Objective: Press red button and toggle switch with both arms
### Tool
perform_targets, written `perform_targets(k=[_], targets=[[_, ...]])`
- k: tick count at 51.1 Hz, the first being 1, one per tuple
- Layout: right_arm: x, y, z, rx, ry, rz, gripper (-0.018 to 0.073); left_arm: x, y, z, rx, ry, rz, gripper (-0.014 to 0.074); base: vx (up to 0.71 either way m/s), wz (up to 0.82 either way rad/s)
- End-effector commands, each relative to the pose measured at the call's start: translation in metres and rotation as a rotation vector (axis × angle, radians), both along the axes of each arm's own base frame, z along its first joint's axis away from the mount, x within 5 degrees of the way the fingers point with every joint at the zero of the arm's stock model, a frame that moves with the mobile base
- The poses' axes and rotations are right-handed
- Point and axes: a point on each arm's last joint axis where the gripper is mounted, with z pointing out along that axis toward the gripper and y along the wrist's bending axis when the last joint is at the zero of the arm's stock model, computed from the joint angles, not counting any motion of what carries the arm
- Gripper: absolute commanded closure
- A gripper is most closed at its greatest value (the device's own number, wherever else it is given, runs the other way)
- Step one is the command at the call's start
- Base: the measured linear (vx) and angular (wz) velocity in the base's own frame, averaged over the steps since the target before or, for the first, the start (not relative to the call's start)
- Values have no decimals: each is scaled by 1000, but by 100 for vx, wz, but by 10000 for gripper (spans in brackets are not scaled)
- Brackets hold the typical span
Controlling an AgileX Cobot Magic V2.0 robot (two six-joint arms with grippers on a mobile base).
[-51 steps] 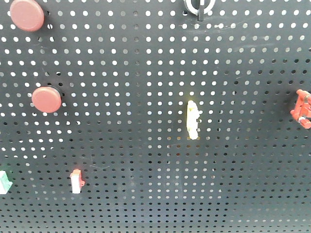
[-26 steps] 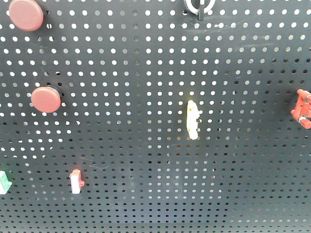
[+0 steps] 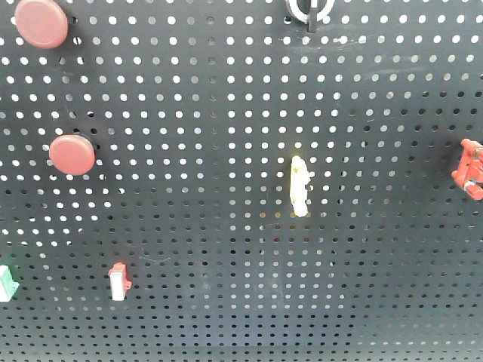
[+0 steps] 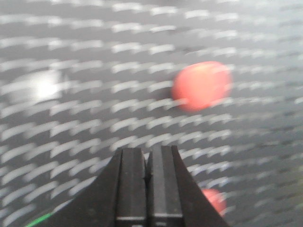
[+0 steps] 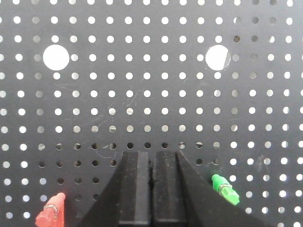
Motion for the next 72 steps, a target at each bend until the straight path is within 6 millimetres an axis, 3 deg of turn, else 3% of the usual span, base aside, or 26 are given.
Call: perform_targets(k=[1,10,30,47,55,72], targets=[[-5,2,18,-12,-113,16,563,0,-6,33,-62,-129,-34,594,0,0],[-5,2,18,-12,-113,16,563,15,-22,50,-61,-119,-81,594,0,0],[-5,2,18,-12,-113,16,563,43,-43,49,-54,-98,-107,594,0,0],[-5,2,17,-10,-110,16,563,50,-47,46,-56,-100,-106,594,0,0],[-5,2,17,-10,-110,16,563,40,-43,51,-61,-110,-112,594,0,0],[-6,3,20,7,-139,31,563,-13,-16,65,63,-129,-90,594,0,0]])
